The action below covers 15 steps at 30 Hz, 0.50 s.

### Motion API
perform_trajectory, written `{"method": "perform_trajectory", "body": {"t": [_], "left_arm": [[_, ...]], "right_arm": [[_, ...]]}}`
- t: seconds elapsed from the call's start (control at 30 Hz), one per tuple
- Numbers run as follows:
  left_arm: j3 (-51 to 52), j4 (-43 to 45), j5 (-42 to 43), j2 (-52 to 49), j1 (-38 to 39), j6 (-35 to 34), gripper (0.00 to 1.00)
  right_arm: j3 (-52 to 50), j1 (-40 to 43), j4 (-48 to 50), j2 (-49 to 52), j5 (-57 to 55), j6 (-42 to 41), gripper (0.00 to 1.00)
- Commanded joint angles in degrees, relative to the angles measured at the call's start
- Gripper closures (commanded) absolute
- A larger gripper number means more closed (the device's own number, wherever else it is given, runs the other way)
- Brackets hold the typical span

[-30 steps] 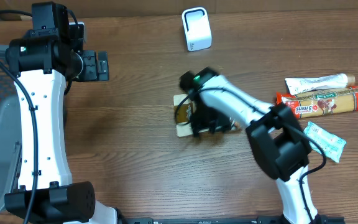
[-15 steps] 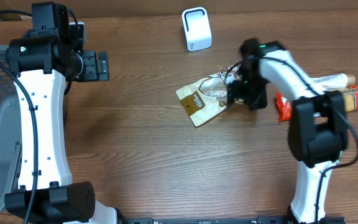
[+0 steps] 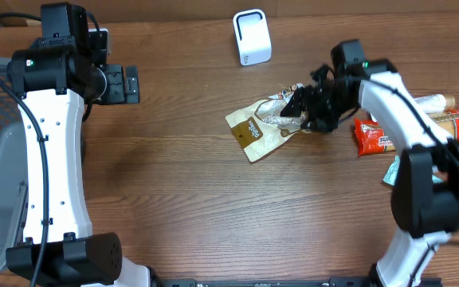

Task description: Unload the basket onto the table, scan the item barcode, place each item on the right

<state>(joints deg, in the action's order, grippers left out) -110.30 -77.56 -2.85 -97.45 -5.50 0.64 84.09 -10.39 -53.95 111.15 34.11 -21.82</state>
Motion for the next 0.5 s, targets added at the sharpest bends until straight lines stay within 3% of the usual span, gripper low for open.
{"method": "perform_trajectory", "body": {"t": [0.0,0.1,0.23,0.47], "left_arm": [[-1.1,0.2,-0.3,-0.4,-0.1,1.1,0.00],[-1.1,0.2,-0.3,-0.4,-0.1,1.1,0.00],[-1.1,0.2,-0.3,-0.4,-0.1,1.1,0.00],[-1.1,0.2,-0.3,-0.4,-0.1,1.1,0.00]], "right_arm": [[-8.7,-1.6,5.0,-10.5,-4.2,-8.8,0.23],[-18.0,-1.9,12.4,-14.8,-6.2,-15.0,0.17],[-28.0,-2.4,25.4,-14.8,-6.7,-23.9,0.17],[-36.8,-6.3,44.6,-12.2,-13.0,-35.0,0.12]]}}
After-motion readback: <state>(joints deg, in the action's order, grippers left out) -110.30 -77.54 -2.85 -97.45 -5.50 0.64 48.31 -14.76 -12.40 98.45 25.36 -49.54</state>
